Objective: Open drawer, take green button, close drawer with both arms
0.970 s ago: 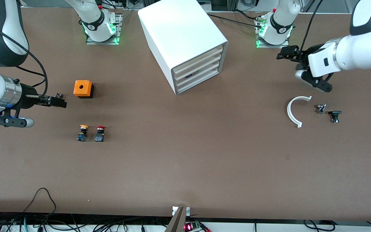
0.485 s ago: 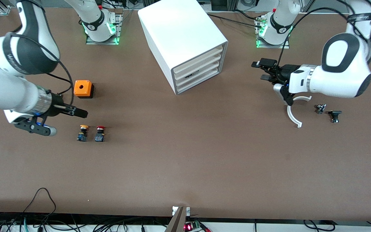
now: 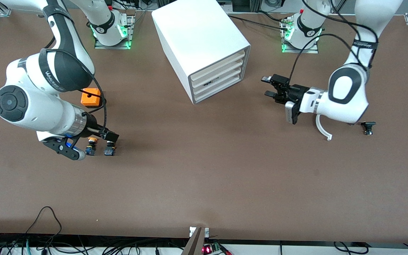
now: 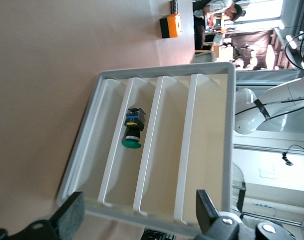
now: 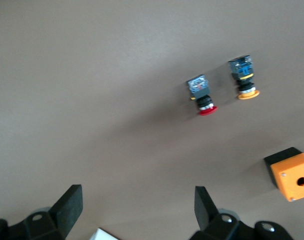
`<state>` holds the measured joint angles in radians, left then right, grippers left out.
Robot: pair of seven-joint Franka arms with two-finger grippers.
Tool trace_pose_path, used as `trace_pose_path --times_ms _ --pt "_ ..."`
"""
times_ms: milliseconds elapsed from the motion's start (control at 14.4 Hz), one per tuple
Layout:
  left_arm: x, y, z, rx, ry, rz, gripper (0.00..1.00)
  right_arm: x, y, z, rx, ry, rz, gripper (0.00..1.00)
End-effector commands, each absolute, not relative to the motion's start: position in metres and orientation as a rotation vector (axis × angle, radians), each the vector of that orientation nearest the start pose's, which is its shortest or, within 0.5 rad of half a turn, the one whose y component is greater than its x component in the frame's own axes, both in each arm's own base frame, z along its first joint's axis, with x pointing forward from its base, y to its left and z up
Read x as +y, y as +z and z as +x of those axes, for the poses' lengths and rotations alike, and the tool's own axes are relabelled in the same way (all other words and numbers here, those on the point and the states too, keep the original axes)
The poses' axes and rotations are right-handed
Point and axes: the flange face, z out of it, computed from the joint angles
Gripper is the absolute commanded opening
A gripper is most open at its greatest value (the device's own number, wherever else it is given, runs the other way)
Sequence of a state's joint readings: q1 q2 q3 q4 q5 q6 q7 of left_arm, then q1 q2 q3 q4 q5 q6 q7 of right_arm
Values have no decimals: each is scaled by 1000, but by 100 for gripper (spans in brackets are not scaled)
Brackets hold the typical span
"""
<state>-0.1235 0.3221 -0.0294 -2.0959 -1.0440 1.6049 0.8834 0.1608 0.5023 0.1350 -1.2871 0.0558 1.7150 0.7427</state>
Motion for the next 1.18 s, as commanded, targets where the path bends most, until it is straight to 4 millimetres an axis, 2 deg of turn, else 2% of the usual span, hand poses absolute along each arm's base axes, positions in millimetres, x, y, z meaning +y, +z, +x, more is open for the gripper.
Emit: trace_pose_path --times_ms 0,277,416,485,624,762,832,1109 --pt "-199 246 465 -502 -344 1877 93 209 468 681 799 133 -2953 99" --pt "-226 201 444 -478 -319 1794 70 235 473 679 920 78 -2884 99" --pt "-226 173 434 -457 -300 1768 70 244 471 678 969 79 -2862 99" --pt "-231 164 429 -454 -287 1745 70 252 471 674 980 84 -2858 99" --pt "-244 150 418 -444 -303 1736 66 258 469 674 1050 85 -2826 99" --pt "-255 143 409 -443 -302 1745 56 267 471 675 1124 102 -2728 99" --pt "-256 137 405 -435 -311 1746 51 268 473 676 1146 109 -2693 99" --pt "-254 122 395 -425 -329 1742 44 282 476 674 1201 95 -2643 99"
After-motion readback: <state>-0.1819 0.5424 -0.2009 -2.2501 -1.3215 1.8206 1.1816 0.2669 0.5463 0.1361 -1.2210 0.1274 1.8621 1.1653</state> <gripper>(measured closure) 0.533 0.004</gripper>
